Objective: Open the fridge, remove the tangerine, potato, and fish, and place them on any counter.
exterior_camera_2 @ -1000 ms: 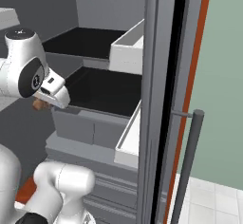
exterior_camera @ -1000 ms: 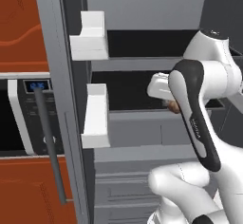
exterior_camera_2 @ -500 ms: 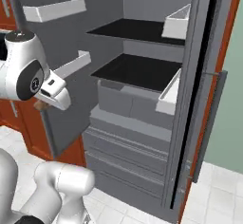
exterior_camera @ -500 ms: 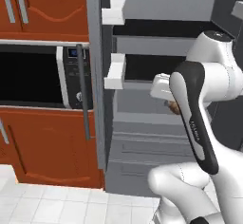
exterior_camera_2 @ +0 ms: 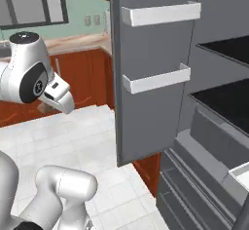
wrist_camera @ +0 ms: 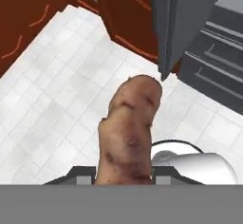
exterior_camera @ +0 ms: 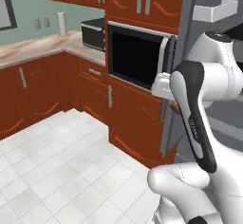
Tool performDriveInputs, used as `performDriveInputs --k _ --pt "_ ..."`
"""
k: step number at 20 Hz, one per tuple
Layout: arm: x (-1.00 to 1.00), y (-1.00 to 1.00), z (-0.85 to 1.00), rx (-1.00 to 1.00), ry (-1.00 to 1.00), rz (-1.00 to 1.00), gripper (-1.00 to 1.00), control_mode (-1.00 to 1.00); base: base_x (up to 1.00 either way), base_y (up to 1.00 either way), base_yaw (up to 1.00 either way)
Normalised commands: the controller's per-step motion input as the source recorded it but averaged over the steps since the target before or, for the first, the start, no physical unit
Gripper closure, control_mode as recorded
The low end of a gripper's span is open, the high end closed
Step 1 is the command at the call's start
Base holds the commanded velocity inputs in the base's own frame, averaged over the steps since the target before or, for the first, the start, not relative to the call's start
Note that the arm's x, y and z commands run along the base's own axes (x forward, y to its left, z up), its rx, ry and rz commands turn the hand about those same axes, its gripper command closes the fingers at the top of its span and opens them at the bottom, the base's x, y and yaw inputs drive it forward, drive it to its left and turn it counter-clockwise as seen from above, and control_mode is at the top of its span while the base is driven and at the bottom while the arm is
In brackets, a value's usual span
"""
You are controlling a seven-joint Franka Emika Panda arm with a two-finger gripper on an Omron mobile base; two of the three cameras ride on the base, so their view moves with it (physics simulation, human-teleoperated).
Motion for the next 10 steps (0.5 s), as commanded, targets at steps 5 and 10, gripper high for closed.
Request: performDriveInputs --k 5,10 --pt "0.0 0.0 0.0 0.0 0.0 0.0 1.0 1.0 0.0 0.0 1.0" --pt "0.0 0.0 0.0 0.0 0.0 0.0 1.0 1.0 -0.01 0.0 1.0"
